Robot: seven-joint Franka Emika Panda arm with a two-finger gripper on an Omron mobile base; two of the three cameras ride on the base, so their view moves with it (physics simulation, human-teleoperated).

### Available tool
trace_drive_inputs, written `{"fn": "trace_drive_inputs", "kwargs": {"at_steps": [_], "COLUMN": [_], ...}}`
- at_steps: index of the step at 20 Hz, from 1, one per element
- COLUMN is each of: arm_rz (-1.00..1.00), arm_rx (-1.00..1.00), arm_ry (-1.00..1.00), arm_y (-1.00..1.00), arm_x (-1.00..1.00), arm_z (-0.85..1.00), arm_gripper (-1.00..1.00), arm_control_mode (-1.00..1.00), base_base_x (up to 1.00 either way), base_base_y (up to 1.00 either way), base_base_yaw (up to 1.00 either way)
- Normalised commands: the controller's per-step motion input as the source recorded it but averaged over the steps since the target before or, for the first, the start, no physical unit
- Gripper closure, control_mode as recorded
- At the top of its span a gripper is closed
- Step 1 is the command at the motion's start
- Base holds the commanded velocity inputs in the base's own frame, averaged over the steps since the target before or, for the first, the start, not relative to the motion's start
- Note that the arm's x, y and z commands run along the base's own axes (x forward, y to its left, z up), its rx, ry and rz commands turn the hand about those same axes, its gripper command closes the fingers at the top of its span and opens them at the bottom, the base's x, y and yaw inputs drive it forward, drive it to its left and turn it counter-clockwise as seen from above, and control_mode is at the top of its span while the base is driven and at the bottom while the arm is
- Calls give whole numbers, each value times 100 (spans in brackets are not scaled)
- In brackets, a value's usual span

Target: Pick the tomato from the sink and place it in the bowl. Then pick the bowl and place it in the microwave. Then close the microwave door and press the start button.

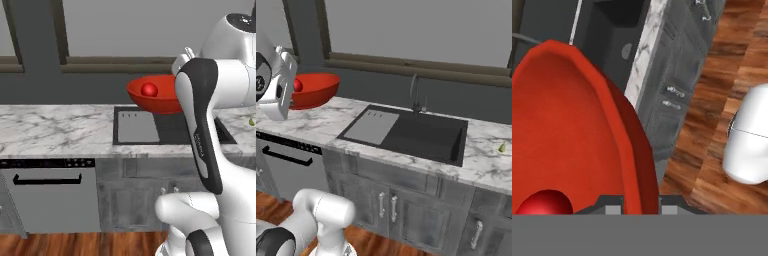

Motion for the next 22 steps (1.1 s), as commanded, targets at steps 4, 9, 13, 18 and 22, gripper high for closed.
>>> {"fn": "trace_drive_inputs", "kwargs": {"at_steps": [4, 9, 13, 18, 22], "arm_rz": [0, 0, 0, 0, 0], "arm_rx": [0, 0, 0, 0, 0], "arm_ry": [0, 0, 0, 0, 0], "arm_y": [0, 0, 0, 0, 0], "arm_x": [0, 0, 0, 0, 0], "arm_z": [0, 0, 0, 0, 0], "arm_gripper": [100, 100, 100, 100, 100], "arm_control_mode": [100, 100, 100, 100, 100], "base_base_x": [-6, 0, 0, 0, 0], "base_base_y": [-2, 0, 0, 0, 0], "base_base_yaw": [65, 64, 63, 59, 57]}}
